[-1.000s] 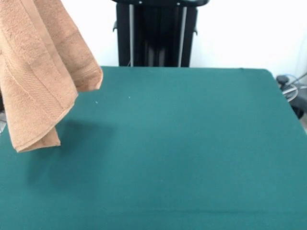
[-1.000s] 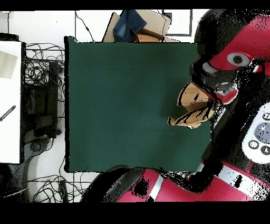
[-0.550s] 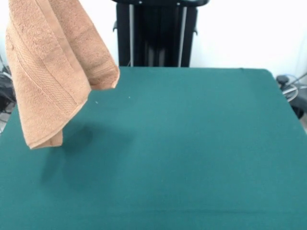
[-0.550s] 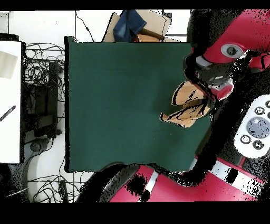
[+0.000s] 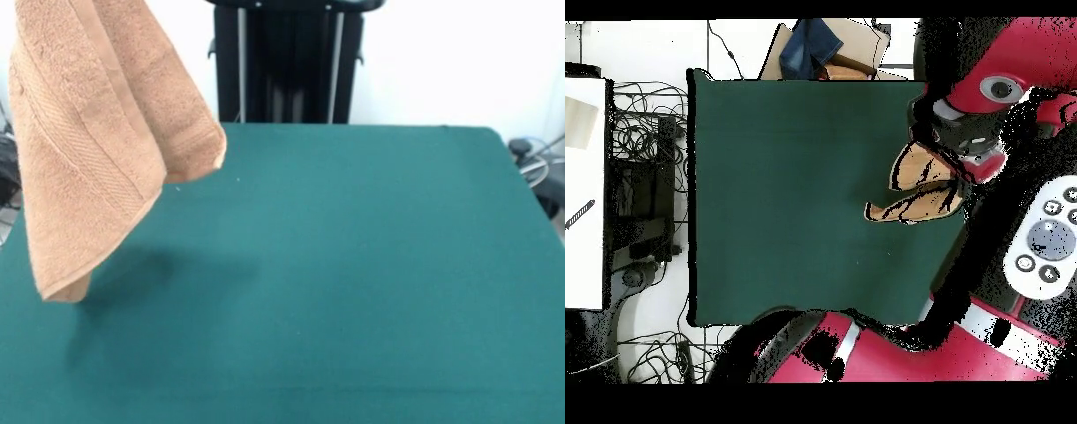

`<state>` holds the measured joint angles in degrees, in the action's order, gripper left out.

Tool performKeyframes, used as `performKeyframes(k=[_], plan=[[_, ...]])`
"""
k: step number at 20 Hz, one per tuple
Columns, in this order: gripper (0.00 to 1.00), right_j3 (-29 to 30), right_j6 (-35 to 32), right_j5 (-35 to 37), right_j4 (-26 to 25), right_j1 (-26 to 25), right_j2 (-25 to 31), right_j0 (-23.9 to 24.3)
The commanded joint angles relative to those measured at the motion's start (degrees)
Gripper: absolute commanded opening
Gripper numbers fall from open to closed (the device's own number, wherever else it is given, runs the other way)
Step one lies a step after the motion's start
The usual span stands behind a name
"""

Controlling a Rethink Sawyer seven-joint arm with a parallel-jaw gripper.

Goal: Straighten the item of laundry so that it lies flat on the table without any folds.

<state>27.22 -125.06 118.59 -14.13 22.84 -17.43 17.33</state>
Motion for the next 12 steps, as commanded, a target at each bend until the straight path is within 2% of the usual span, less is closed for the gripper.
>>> performKeyframes(k=[1, 5, 12], plan=[[0.00, 2.57, 2.10, 5.16, -0.28, -1.06, 2.40, -1.26], [0.00, 4.36, -0.62, 4.24, 0.45, -0.31, 2.39, -2.63], [0.00, 11.05, -7.20, -1.74, 2.24, 1.76, 2.64, -6.44]])
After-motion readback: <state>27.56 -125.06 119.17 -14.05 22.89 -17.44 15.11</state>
